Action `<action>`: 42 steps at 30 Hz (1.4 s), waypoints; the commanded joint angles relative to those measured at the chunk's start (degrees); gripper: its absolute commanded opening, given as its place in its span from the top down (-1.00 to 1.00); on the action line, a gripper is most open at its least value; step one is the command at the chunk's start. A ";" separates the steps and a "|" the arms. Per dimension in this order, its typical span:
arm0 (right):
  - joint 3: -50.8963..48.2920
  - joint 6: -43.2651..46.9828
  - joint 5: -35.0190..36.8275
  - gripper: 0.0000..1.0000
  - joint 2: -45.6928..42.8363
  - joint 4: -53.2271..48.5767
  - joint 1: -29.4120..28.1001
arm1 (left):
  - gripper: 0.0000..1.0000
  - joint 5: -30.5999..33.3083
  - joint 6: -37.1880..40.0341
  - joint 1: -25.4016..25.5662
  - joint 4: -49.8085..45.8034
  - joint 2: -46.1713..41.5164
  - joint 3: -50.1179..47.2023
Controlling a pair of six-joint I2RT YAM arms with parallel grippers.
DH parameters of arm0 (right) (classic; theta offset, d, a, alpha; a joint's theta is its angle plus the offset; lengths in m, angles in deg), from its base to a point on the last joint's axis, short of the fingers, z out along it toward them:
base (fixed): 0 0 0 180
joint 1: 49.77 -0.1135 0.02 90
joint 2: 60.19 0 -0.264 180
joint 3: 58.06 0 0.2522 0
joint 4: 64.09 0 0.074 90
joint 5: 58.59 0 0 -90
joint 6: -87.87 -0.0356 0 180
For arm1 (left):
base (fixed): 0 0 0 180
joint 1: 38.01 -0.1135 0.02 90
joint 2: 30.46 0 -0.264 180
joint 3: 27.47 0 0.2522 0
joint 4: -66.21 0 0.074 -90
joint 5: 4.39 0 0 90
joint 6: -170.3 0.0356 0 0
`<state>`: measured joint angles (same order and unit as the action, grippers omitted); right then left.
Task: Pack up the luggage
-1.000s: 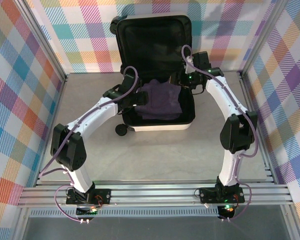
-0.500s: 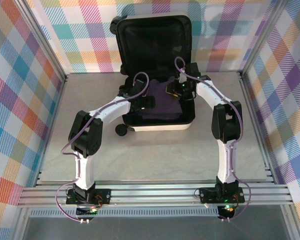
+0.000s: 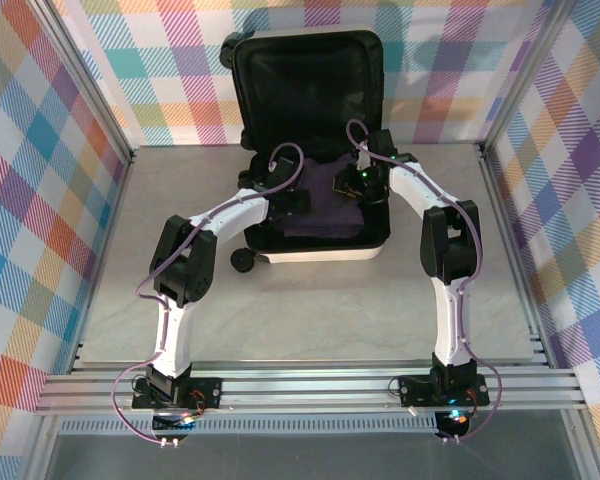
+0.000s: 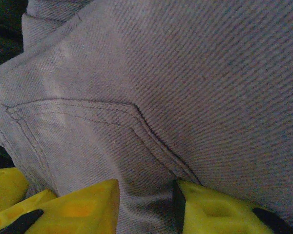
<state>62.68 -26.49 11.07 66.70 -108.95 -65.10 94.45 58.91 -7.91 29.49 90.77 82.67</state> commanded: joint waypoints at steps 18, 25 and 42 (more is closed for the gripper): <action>-18.22 1.94 -2.40 0.29 -20.08 2.77 -3.99 | -0.40 -1.82 1.11 -0.74 -1.88 0.73 12.87; -21.74 0.29 -2.60 0.32 -18.34 5.91 -4.36 | -0.40 -2.34 0.39 -1.62 -1.74 5.67 17.95; -21.60 1.04 0.72 0.32 -14.25 4.47 -4.22 | -0.39 -6.22 -1.15 -3.65 2.31 13.49 19.30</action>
<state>41.39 -25.64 10.48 52.16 -103.37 -69.45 89.71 57.80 -11.19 32.31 103.11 101.23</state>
